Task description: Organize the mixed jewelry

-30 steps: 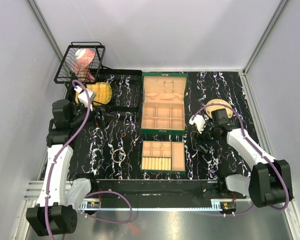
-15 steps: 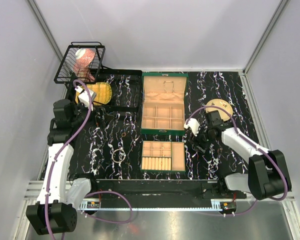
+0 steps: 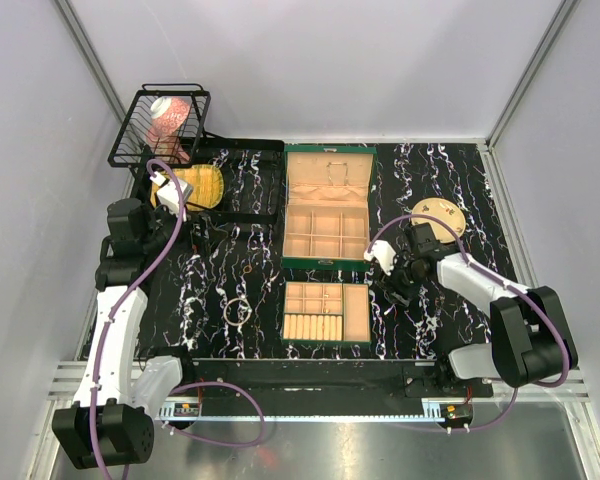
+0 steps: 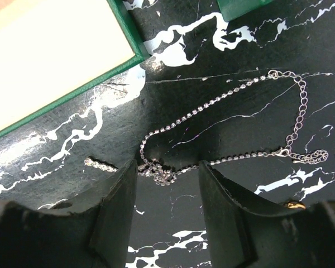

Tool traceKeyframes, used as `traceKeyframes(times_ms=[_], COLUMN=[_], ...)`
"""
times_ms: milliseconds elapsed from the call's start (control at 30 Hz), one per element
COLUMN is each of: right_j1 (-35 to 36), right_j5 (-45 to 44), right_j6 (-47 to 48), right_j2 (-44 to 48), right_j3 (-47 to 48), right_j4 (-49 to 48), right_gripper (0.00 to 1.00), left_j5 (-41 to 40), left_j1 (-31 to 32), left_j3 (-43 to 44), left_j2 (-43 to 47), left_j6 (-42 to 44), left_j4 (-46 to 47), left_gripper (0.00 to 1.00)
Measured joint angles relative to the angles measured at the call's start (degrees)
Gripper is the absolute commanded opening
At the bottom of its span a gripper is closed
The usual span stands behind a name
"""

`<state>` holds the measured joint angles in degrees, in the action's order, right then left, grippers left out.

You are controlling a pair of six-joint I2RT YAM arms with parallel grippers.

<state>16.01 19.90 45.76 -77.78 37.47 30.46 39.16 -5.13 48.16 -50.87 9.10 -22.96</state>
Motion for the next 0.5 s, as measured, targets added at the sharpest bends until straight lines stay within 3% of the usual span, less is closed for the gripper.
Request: traceKeyframes(times_ms=[167,500], right_j1=[0.83,2.75], right_j5=[-0.92,-2.21], right_j6=[0.11,0.26], right_j2=[-0.04,-0.02], right_j3=[-0.55,-1.07], right_j4=[-0.70,-2.38], right_gripper=[0.50,0.31], left_j5=[-0.22,-0.39], left_j1=[0.00,0.00], left_j3=[0.00,0.00], left_j2=[0.00,0.00], left_j6=[0.09,0.11], left_j4=[0.00,0.33], left_gripper=[0.99,0.99])
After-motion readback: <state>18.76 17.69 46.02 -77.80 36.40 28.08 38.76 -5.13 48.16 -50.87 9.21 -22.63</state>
